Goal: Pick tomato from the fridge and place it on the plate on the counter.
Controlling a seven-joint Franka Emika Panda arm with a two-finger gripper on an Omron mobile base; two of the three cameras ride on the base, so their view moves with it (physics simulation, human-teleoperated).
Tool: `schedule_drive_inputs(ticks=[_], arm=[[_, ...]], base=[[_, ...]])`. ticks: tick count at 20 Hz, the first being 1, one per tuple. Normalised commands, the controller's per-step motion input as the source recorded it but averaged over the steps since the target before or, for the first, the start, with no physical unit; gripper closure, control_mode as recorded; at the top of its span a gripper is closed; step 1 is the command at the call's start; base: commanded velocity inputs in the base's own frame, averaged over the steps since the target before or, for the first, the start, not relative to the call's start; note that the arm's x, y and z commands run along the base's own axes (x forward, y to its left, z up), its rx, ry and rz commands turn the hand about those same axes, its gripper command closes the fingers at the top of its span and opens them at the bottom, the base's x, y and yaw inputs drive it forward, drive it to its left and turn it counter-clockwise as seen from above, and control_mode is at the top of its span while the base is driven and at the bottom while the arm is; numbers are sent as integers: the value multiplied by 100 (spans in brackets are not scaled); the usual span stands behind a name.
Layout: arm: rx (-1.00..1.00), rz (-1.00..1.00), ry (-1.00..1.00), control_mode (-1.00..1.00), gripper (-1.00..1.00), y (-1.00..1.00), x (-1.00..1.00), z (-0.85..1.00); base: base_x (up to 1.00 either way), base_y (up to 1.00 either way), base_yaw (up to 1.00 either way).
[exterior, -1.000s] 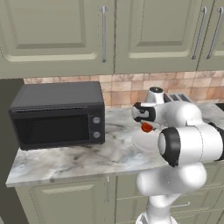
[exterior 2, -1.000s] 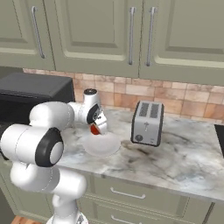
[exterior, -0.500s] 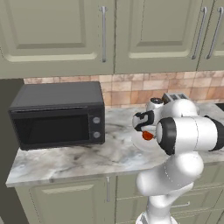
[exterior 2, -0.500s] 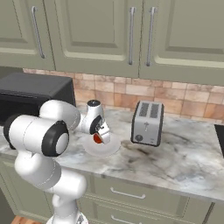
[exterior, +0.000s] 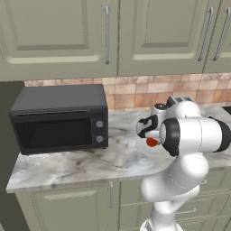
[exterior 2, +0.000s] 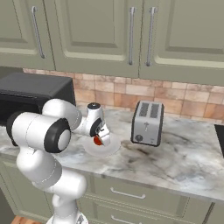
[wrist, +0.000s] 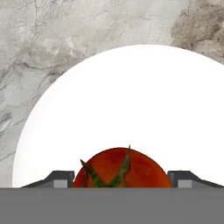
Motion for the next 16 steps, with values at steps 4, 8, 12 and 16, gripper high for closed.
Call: schedule_drive_inputs(ticks=[4, 8, 12, 16], arm=[[0, 0, 0, -100, -100, 0, -4, 0], [0, 0, -6, -100, -100, -6, -19, 9], [0, 0, -12, -100, -100, -9, -16, 19], [1, 0, -18, -100, -100, -9, -11, 42]], base=[[0, 0, 0], [0, 0, 0], [0, 0, 0], [0, 0, 0]])
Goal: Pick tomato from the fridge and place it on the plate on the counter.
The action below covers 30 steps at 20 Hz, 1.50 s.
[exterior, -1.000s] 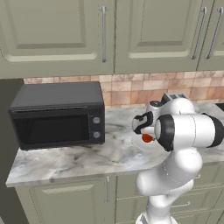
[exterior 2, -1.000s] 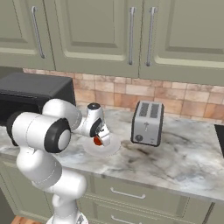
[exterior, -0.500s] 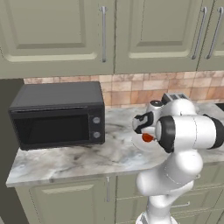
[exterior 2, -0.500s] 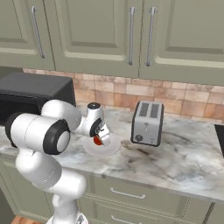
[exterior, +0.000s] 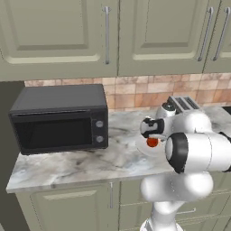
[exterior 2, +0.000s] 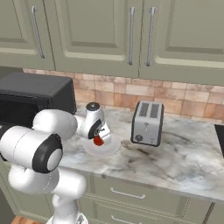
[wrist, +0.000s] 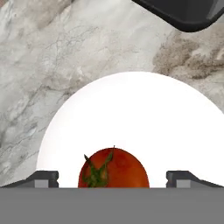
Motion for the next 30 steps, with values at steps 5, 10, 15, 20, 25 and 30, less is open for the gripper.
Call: schedule_drive_inputs(ticks=[5, 10, 15, 20, 25, 30], arm=[[1, 2, -23, -100, -100, -10, -45, 74], [0, 8, -23, -100, -100, -3, -86, 84], [-1, 8, -12, -100, -100, 0, -90, 79], [-7, 7, 0, -100, -100, 2, -77, 77], [-5, 5, 0, -100, -100, 4, -44, 75], [0, 2, 0, -100, -100, 0, 0, 34]], base=[[0, 0, 0], [0, 0, 0], [0, 0, 0], [0, 0, 0], [0, 0, 0], [0, 0, 0]])
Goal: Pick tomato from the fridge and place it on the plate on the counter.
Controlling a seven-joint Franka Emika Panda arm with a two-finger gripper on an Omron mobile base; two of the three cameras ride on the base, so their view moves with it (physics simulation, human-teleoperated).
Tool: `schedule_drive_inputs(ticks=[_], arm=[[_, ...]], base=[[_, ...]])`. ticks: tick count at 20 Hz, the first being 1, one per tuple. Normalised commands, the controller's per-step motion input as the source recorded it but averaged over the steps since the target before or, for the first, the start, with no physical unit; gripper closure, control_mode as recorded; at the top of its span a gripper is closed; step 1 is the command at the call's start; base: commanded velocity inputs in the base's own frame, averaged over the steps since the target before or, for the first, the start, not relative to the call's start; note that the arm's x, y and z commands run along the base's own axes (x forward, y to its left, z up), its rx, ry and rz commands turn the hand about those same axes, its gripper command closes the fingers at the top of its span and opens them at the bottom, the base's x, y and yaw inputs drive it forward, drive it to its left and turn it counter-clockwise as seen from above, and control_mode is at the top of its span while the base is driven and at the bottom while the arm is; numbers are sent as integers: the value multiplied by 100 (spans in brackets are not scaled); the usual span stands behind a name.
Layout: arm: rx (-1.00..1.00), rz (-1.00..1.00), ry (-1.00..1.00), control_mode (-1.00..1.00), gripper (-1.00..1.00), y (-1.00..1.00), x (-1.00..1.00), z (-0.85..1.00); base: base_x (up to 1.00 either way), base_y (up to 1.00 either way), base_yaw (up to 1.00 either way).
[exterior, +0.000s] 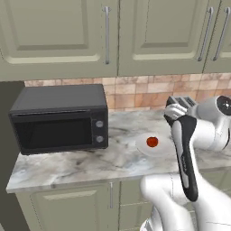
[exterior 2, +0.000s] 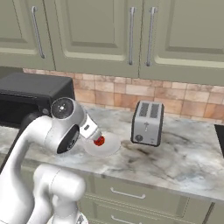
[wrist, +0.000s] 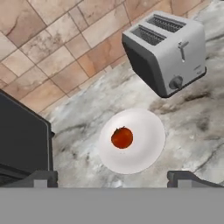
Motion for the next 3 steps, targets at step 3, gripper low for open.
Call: schedule_drive_inputs(ticks=[3], arm=[[-1, 0, 0, -100, -100, 4, 0, -3]], base=[[0, 0, 0]])
